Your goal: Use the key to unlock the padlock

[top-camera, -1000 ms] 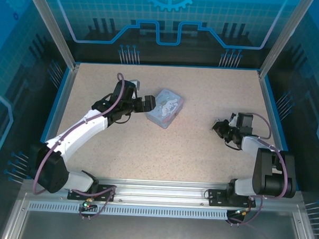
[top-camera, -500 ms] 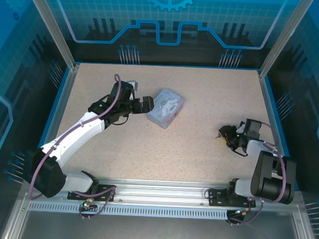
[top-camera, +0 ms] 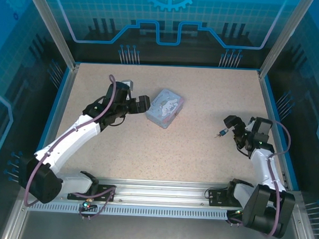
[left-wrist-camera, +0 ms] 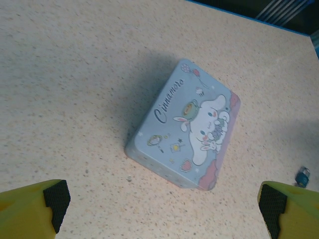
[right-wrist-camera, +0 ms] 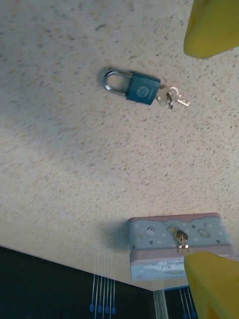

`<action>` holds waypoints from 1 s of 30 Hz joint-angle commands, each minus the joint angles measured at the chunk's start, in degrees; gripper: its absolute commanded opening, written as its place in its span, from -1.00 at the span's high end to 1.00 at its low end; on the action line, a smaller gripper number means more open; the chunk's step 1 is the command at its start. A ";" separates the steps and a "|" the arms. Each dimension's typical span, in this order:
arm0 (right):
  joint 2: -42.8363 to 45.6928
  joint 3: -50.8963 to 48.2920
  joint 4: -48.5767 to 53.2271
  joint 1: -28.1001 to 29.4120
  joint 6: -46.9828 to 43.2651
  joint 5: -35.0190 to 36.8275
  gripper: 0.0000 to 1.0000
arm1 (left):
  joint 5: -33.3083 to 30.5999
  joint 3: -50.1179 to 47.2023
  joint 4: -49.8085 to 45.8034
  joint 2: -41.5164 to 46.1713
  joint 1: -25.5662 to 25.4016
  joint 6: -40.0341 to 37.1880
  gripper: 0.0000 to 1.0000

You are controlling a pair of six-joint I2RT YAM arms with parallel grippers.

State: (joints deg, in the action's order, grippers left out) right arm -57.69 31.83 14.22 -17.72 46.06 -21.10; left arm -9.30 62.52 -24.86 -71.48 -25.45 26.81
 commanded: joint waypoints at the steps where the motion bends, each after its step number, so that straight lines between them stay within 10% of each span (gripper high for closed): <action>1: 1.03 5.78 6.57 -0.15 -4.70 4.24 -0.99 | -7.64 -3.45 2.28 3.71 0.58 -2.64 -0.98; 14: -0.90 7.53 -5.06 16.27 -23.26 45.65 -1.00 | -25.42 -26.06 28.50 14.79 4.79 -13.48 -0.98; 30: -9.87 -5.77 -36.28 19.24 -31.47 48.67 -1.00 | -15.79 -42.61 60.43 4.51 18.00 -26.48 -0.98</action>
State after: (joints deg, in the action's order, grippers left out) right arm -67.16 28.36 -9.93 0.75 16.56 26.61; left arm -28.56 21.45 24.51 -63.02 -8.23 3.27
